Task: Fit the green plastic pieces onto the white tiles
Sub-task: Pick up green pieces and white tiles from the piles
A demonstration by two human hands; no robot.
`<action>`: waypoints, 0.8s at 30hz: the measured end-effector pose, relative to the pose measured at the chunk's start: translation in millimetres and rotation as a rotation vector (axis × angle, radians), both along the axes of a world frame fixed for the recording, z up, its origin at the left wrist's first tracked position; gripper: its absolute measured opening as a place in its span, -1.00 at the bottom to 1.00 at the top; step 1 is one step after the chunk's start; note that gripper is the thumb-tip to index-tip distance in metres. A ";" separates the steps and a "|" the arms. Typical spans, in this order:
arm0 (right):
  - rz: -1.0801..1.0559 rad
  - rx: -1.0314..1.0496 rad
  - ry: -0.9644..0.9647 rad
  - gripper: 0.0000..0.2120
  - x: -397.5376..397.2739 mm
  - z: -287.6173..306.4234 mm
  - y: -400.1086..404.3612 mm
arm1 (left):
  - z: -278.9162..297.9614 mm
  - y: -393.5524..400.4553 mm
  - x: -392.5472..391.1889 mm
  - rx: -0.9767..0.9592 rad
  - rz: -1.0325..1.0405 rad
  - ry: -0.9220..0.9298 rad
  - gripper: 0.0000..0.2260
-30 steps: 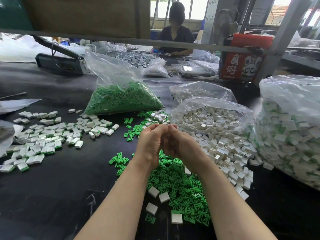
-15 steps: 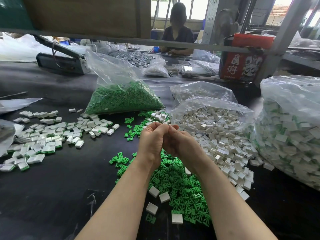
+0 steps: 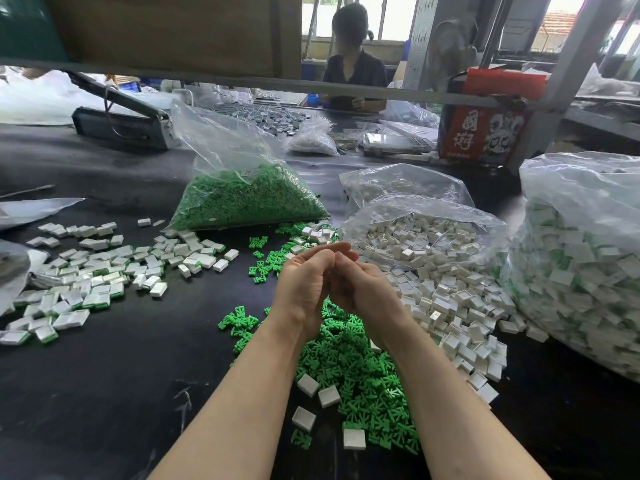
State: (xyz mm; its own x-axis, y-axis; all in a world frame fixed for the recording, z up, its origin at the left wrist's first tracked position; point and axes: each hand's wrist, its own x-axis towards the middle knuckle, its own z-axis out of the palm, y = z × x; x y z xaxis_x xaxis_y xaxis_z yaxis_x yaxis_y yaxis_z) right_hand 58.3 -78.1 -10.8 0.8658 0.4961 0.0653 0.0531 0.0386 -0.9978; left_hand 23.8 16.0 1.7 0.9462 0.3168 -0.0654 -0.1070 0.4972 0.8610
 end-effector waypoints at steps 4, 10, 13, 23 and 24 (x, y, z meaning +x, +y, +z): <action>0.004 0.007 0.004 -0.68 -0.2 1.5 -0.8 | -0.2 -0.8 -0.6 -0.006 -0.001 0.007 -0.72; -0.025 0.000 0.000 -0.61 0.5 0.2 1.9 | -0.1 1.4 -0.6 -0.008 -0.025 -0.017 -0.74; 0.049 0.055 0.092 -0.54 3.6 3.7 -0.6 | -0.8 7.6 -2.2 0.021 -0.067 -0.053 -0.75; 0.129 0.052 0.202 -0.49 5.3 7.9 -6.8 | -4.1 23.0 -2.1 0.219 -0.105 -0.119 -0.77; 0.084 -0.025 0.154 -0.49 5.2 8.5 -8.3 | -4.4 27.7 -2.3 0.251 -0.092 -0.109 -0.78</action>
